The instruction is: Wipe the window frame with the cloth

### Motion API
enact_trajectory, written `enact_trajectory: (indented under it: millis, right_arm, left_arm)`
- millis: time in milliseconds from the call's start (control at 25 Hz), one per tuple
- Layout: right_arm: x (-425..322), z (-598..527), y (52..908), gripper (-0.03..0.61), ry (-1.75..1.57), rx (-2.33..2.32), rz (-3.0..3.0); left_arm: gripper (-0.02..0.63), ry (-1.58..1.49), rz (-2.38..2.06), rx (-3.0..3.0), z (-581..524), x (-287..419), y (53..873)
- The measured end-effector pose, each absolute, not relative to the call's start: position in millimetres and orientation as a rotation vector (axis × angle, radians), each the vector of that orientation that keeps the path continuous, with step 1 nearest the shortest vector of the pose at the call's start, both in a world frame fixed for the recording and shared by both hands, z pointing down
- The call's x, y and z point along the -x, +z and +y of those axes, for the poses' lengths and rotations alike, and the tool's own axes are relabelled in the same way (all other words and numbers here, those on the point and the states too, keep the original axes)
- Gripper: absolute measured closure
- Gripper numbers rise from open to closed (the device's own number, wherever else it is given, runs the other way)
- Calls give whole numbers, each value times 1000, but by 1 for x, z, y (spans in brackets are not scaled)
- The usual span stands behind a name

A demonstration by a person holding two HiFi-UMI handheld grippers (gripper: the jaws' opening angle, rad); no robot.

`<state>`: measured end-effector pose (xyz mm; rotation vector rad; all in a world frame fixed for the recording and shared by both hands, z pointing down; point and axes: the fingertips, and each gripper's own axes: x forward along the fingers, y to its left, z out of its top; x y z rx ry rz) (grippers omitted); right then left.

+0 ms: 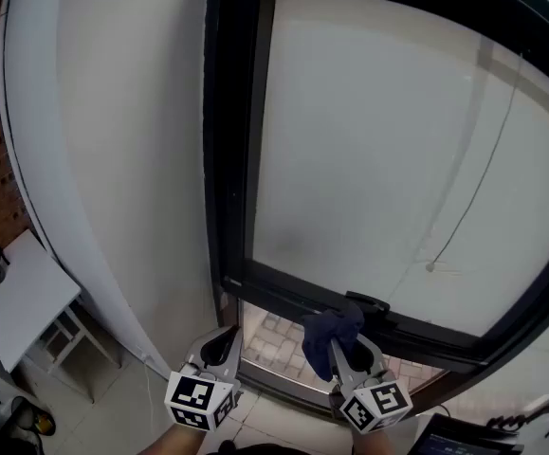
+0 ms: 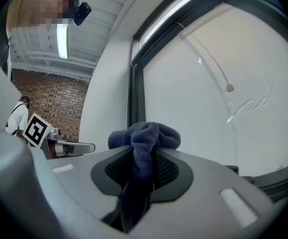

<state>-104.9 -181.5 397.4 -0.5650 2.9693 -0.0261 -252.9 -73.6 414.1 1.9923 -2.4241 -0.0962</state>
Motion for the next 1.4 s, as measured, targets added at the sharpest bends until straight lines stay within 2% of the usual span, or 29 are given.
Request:
enact_trajectory:
  millis: [280,640,1400]
  right_arm:
    - [161,-157,402,494,-41,470,2998]
    - [219,-148,369,494,-18,420,2946]
    - [301,-157,149,494,239,290,2771]
  left_arm:
    - [614,-103,-2426,-1935,-53,287,422]
    - [614,-150,-2493,-1966,-53,322,385]
    - [614,-437,-2657,-2097,-87,366,179]
